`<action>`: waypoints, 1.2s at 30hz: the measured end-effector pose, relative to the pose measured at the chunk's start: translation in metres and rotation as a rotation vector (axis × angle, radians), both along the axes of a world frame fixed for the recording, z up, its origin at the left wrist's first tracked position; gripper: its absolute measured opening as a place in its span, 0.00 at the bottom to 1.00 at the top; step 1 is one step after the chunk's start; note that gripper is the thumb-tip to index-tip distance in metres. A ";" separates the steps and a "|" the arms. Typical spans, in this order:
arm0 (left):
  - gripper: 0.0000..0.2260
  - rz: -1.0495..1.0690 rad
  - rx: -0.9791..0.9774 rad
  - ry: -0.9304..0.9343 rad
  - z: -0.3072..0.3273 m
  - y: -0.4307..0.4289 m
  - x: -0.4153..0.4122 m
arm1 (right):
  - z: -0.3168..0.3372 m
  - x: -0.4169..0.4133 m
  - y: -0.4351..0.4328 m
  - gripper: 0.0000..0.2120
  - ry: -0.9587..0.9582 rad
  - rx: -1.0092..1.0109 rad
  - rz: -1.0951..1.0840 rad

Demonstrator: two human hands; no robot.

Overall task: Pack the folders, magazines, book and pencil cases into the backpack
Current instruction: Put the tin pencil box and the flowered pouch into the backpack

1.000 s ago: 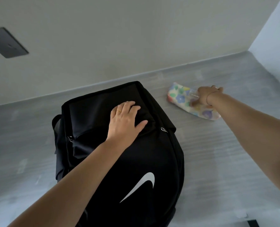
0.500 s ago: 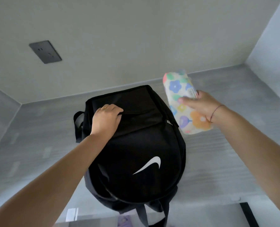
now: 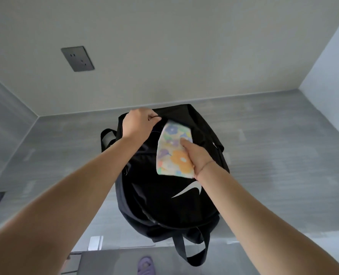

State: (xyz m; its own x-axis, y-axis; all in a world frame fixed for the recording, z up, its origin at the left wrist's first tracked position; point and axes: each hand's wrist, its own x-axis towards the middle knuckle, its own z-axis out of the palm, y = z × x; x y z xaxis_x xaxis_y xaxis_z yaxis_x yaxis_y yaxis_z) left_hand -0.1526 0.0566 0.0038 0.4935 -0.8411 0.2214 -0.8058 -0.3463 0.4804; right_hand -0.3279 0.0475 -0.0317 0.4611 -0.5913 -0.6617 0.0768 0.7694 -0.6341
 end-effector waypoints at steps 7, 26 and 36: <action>0.06 -0.105 0.060 -0.194 -0.010 0.012 0.017 | -0.001 0.032 -0.022 0.04 -0.094 0.068 -0.058; 0.03 -0.102 0.049 -0.157 -0.017 0.047 0.039 | 0.002 0.072 -0.025 0.13 0.056 0.113 -0.006; 0.05 -0.114 0.157 -0.146 -0.018 0.050 0.039 | -0.003 0.085 -0.011 0.18 0.010 0.182 -0.210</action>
State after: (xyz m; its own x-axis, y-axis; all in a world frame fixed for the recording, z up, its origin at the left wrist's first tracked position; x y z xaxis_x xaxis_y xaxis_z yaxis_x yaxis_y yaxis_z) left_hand -0.1139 0.1067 -0.0138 0.3653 -0.9194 0.1456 -0.9011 -0.3100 0.3032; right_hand -0.2428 0.0367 -0.0344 0.3340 -0.5445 -0.7694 0.2412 0.8385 -0.4887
